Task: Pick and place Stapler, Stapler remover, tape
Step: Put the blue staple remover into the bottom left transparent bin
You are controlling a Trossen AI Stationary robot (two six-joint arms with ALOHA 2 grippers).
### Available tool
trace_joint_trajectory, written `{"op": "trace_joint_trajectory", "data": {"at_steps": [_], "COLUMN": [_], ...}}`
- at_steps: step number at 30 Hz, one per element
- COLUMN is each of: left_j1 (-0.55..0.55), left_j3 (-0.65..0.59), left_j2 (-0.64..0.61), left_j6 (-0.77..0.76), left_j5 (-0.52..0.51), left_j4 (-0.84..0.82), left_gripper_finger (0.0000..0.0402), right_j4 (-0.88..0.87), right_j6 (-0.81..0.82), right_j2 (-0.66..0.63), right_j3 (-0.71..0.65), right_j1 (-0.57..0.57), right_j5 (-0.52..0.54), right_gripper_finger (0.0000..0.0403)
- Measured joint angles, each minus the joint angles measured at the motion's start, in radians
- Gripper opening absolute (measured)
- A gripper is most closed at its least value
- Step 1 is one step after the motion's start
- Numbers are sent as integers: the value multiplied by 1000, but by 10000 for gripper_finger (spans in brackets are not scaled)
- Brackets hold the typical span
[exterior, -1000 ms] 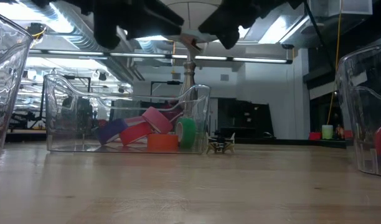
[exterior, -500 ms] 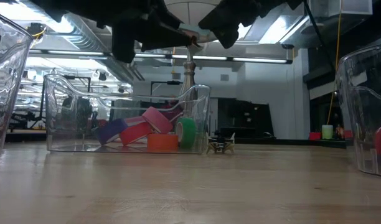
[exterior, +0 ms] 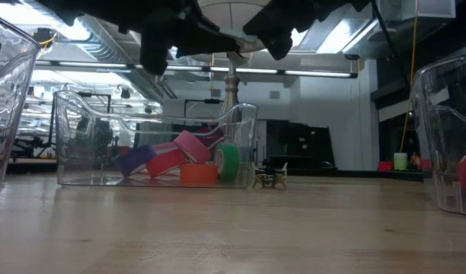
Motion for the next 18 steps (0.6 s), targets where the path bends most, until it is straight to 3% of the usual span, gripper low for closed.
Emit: {"op": "trace_joint_trajectory", "data": {"at_steps": [8,18], "left_j1": [-43,-90], "left_j3": [3,12], "left_j2": [-50,-308], "left_j6": [-78,-360], "left_j5": [-3,83], "left_j4": [-42,-415], "left_gripper_finger": [38,38], "right_j4": [84,170], "right_j6": [1,1], "right_j2": [0,0], "right_j3": [0,0], "right_j1": [0,0], "right_j5": [-38,-53], "right_gripper_finger": [116,158]}}
